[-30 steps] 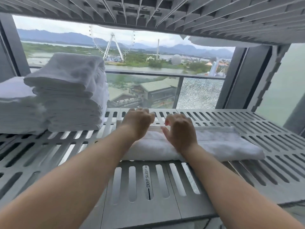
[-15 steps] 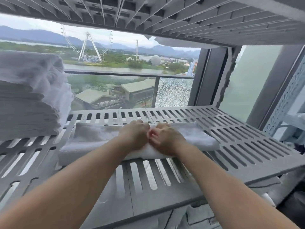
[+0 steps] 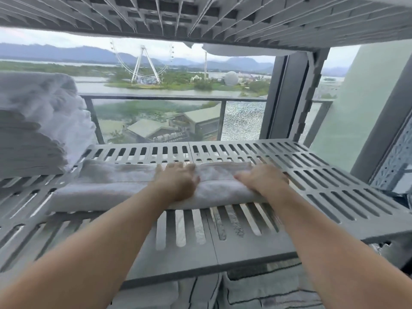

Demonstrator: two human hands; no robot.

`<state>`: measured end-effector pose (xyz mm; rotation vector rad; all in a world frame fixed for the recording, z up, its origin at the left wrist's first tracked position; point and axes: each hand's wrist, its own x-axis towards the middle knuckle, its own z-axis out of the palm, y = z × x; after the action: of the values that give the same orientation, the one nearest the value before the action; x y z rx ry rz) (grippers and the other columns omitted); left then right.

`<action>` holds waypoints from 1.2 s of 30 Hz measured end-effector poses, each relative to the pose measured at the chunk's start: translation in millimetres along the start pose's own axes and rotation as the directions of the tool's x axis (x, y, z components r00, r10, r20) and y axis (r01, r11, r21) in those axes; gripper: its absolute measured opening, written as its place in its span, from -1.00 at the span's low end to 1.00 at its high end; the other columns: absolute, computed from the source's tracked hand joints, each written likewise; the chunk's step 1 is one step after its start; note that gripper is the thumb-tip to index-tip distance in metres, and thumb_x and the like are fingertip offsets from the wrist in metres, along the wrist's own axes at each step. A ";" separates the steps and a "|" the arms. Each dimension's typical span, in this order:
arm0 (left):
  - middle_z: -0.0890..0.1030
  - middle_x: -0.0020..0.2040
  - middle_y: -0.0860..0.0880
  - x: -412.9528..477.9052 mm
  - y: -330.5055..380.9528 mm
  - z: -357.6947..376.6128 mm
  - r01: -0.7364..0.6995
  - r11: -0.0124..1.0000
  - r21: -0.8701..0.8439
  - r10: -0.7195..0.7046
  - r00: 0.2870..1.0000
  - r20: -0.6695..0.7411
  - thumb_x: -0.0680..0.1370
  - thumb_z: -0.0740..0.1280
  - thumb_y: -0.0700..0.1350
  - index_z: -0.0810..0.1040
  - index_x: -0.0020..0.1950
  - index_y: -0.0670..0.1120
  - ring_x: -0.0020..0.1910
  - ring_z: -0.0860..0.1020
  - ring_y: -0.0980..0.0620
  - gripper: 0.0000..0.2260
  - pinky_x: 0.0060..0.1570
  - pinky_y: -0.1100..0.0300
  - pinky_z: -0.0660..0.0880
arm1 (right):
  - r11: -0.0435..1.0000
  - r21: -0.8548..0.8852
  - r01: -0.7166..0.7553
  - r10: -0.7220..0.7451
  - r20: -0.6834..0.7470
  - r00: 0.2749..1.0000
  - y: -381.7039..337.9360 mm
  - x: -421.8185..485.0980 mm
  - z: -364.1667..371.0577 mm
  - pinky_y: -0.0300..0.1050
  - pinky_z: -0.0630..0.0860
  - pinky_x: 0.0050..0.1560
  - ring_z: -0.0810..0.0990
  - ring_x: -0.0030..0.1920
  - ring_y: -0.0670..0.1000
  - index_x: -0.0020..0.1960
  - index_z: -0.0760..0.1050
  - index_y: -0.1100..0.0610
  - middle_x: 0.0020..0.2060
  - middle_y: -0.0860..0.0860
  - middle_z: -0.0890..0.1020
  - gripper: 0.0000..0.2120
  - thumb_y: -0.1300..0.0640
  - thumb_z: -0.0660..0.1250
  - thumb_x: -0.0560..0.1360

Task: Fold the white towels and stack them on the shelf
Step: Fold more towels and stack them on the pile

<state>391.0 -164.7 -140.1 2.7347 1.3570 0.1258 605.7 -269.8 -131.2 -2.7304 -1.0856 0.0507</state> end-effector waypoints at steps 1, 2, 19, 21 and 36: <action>0.19 0.59 -0.08 -0.5 0.7 3.0 0.008 1.000 0.018 -0.007 1.000 -0.006 0.63 -0.05 0.20 0.12 0.58 0.09 0.55 0.16 -0.14 -0.48 0.48 -0.35 -0.05 | 1.000 -0.001 0.026 -0.026 0.035 0.999 2.1 2.4 1.4 0.12 0.49 0.12 0.52 0.23 0.18 0.39 0.41 0.03 0.31 0.12 0.52 -0.21 -0.46 0.15 0.36; 0.13 0.62 -0.07 -0.5 0.8 5.6 0.011 0.999 0.032 -0.011 1.000 -0.010 0.64 -0.07 0.22 0.06 0.60 0.09 0.57 0.11 -0.14 -0.46 0.49 -0.34 -0.07 | 0.998 -0.012 0.059 -0.059 0.053 0.997 3.8 4.4 3.0 0.12 0.49 0.07 0.53 0.20 0.18 0.38 0.40 0.03 0.28 0.12 0.54 -0.22 -0.47 0.11 0.36; 0.12 0.62 -0.01 -4.3 3.1 9.5 0.055 0.997 0.052 -0.052 0.997 -0.052 0.61 -0.09 0.23 0.03 0.61 0.13 0.59 0.08 -0.07 -0.43 0.52 -0.22 0.01 | 0.812 0.560 0.164 -0.285 0.136 0.949 5.5 2.7 -12.6 0.09 0.55 0.19 0.61 0.06 0.11 0.11 0.51 0.05 0.02 0.06 0.63 -0.76 0.04 0.34 0.45; 0.13 0.62 -0.01 -3.2 2.2 9.7 0.057 0.997 0.054 -0.054 0.997 -0.056 0.61 -0.09 0.24 0.04 0.61 0.14 0.59 0.09 -0.07 -0.44 0.52 -0.22 0.01 | 0.699 0.706 0.109 -0.315 0.167 0.934 7.6 4.6 -17.7 -0.02 0.62 0.02 0.65 -0.05 0.03 0.11 0.53 0.01 -0.06 0.00 0.64 -0.65 0.17 0.42 0.33; 0.56 0.29 0.05 -35.4 -36.5 -15.4 -0.026 0.999 -0.020 0.013 0.863 -0.505 0.61 0.26 0.11 0.68 0.00 0.04 0.26 0.52 0.01 -0.76 0.06 0.08 0.49 | 0.271 0.962 0.036 -0.165 0.010 0.986 -61.0 -9.3 -38.4 0.06 0.67 -0.02 0.68 -0.07 0.14 0.15 0.47 0.22 -0.01 0.18 0.64 -0.60 0.10 0.45 0.39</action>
<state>339.1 -170.3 -130.1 2.8035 1.4078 0.9167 561.8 -239.5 -81.8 -1.4972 -0.7960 0.6391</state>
